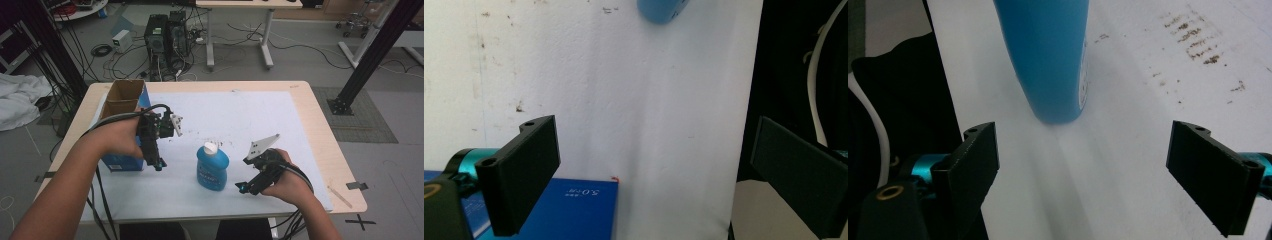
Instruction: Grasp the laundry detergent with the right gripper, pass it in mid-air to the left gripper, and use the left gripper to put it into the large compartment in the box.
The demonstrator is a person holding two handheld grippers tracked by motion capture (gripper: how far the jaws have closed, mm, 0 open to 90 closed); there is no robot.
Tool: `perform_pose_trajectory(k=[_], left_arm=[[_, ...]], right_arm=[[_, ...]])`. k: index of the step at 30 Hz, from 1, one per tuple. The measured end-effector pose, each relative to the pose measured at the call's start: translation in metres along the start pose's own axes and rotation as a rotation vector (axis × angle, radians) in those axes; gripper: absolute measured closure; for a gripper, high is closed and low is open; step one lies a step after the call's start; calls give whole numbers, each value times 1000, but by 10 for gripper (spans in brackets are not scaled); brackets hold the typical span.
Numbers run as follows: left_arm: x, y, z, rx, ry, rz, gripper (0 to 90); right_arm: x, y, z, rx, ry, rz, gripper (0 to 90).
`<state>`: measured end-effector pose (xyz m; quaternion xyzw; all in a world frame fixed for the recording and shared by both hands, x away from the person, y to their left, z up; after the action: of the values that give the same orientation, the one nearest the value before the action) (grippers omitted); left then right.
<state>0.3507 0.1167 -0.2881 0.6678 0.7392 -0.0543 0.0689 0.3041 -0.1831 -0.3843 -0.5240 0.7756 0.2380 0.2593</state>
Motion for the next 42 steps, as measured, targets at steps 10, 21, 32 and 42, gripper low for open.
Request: perform_pose_trajectory(k=[10,21,32,42], left_arm=[[-4,-2,0,0,0,8,55],[-1,-3,0,-2,1,2,55],[-2,-5,0,-7,-3,7,55],[0,-5,0,-6,-3,8,55]], right_arm=[[0,3,18,-2,-35,5,127],[-6,6,34,-3,-68,2,127],[-13,11,47,15,-106,3,127],[-17,13,58,22,-151,-1,127]])
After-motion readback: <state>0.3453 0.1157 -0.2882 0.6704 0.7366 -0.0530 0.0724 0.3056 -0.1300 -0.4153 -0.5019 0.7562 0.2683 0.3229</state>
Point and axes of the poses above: each handheld gripper's, and its own axes: z roughly forward along the jaws, x roughly out of its underside, y roughly to its left, the point moved 1 cm from there along z, roughly forward along the jaws, and after that the axes turned 2 degrees about -x, right-handed, at the moved point
